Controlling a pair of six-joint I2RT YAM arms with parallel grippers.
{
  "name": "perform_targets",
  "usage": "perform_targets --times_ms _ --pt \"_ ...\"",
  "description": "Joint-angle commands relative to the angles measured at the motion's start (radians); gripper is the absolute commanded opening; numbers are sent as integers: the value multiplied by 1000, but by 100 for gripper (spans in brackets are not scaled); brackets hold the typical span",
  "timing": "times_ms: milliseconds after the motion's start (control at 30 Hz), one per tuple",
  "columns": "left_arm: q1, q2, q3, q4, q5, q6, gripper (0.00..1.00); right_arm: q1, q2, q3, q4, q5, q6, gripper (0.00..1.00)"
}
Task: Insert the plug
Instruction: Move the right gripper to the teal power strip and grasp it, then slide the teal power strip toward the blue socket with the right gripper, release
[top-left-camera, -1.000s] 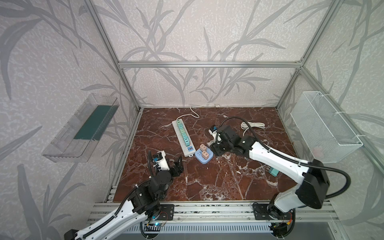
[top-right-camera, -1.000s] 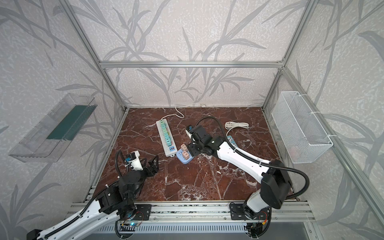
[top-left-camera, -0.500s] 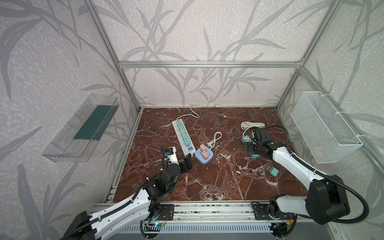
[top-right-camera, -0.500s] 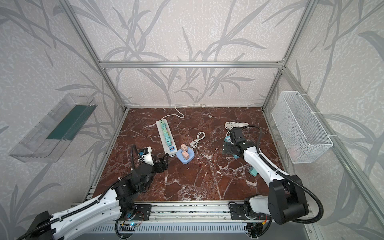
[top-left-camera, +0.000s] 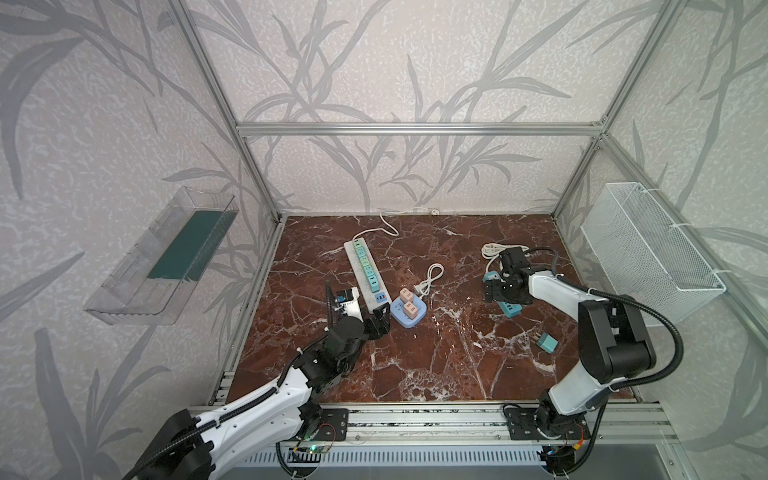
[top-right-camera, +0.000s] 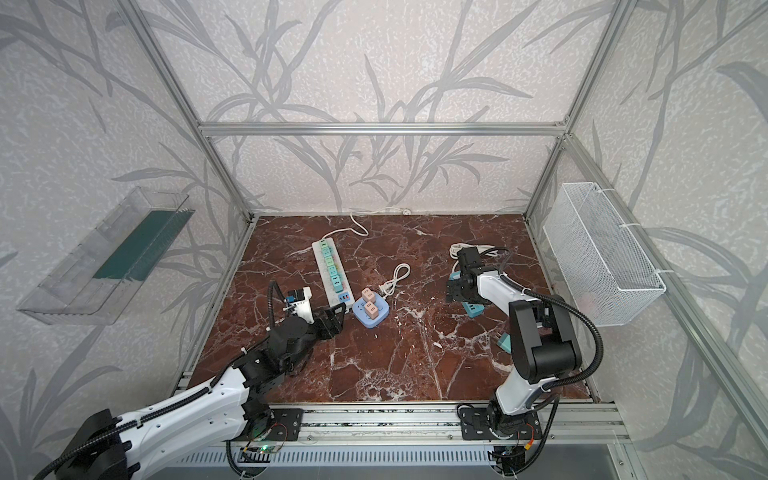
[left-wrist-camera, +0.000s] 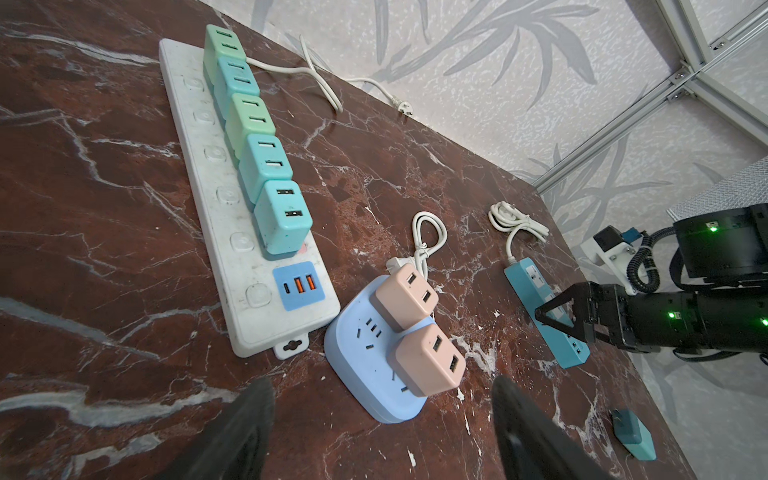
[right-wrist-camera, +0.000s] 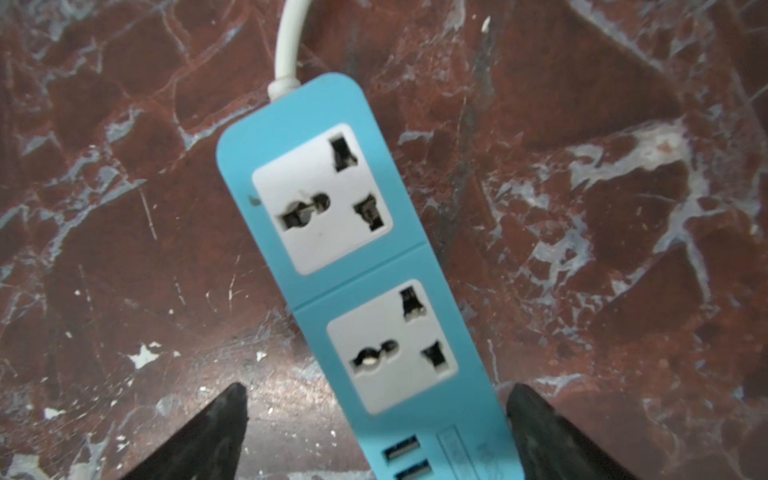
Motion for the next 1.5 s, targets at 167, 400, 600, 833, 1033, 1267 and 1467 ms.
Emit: perform_targets --times_ms 167,400,600,833,1033,1267,1467 --pt "11 -15 38 3 4 -18 82 21 61 23 -24 -190 6 85" --pt "11 -49 26 -13 5 -21 82 137 54 17 -63 -3 95 63" --pt "12 -94 -2 -26 -2 -34 82 284 56 14 -73 80 193 53" --pt "12 -123 -12 -27 10 -45 82 414 19 -35 -60 94 306 46" --pt "11 -128 -13 -23 31 -53 82 468 -15 -21 -92 45 347 61" --pt "12 -118 -4 -32 71 -39 82 465 -189 -1 -264 166 372 86" --pt "12 -105 -13 -4 67 -59 82 276 -432 -150 -365 307 465 86"
